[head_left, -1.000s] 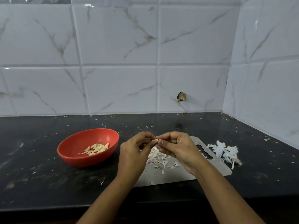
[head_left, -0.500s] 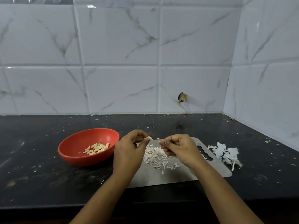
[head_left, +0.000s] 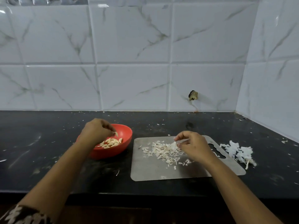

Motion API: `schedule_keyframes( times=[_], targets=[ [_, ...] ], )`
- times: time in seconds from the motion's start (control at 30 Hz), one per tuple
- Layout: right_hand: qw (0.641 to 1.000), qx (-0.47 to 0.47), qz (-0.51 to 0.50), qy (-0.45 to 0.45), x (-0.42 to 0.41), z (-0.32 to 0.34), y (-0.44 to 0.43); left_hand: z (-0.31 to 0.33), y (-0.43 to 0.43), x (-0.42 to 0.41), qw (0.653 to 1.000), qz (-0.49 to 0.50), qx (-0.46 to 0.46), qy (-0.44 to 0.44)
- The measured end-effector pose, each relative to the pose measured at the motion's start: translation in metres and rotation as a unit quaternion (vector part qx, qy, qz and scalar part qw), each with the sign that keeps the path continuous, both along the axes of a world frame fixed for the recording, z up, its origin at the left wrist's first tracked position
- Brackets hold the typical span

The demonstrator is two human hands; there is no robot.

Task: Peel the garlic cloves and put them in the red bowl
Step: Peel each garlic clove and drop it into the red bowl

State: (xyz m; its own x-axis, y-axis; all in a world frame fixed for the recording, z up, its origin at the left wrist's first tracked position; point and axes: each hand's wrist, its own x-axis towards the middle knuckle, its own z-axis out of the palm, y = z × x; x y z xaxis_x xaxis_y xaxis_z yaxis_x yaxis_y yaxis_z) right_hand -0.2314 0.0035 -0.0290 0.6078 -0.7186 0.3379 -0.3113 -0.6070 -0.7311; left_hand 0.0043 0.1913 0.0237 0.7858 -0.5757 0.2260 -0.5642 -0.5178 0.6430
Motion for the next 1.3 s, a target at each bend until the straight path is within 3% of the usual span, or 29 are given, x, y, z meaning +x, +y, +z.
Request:
schedule_keyframes(
  times=[0.13,0.37,0.5,0.6,0.67,0.77,0.87,1.0,1.13,1.3],
  targets=[
    [0.999,0.018,0.026,-0.012,0.003,-0.001,0.003,-0.004,0.0,0.018,0.997,-0.009,0.07,0.019],
    [0.999,0.03,0.035,-0.017,0.013,-0.004,0.005,-0.003,-0.014,0.018,0.997,-0.005,0.072,-0.001],
    [1.0,-0.007,-0.018,0.014,-0.007,0.002,-0.008,0.003,-0.028,-0.004,0.995,0.003,-0.049,-0.087],
    [0.986,-0.091,-0.116,0.079,-0.044,0.011,-0.035,0.008,-0.043,-0.043,0.982,-0.076,-0.15,-0.088],
    [0.963,-0.129,-0.189,0.141,-0.078,0.015,-0.056,0.008,-0.054,-0.069,0.974,-0.135,-0.162,-0.08],
    [0.933,-0.076,-0.237,0.258,-0.122,0.005,-0.088,-0.006,-0.074,-0.091,0.972,-0.2,-0.099,-0.078],
    [0.953,0.012,-0.167,0.251,-0.131,-0.007,-0.105,-0.034,-0.093,-0.092,0.97,-0.234,0.025,-0.056],
    [0.964,-0.007,-0.099,0.246,-0.111,-0.019,-0.104,-0.062,-0.107,-0.087,0.971,-0.19,0.13,-0.069],
    [0.969,-0.076,-0.111,0.209,-0.093,-0.026,-0.099,-0.072,-0.107,-0.085,0.971,-0.187,0.14,-0.044],
    [0.954,-0.121,-0.137,0.236,-0.084,-0.025,-0.09,-0.074,-0.107,-0.09,0.969,-0.211,0.124,-0.035]
  ],
)
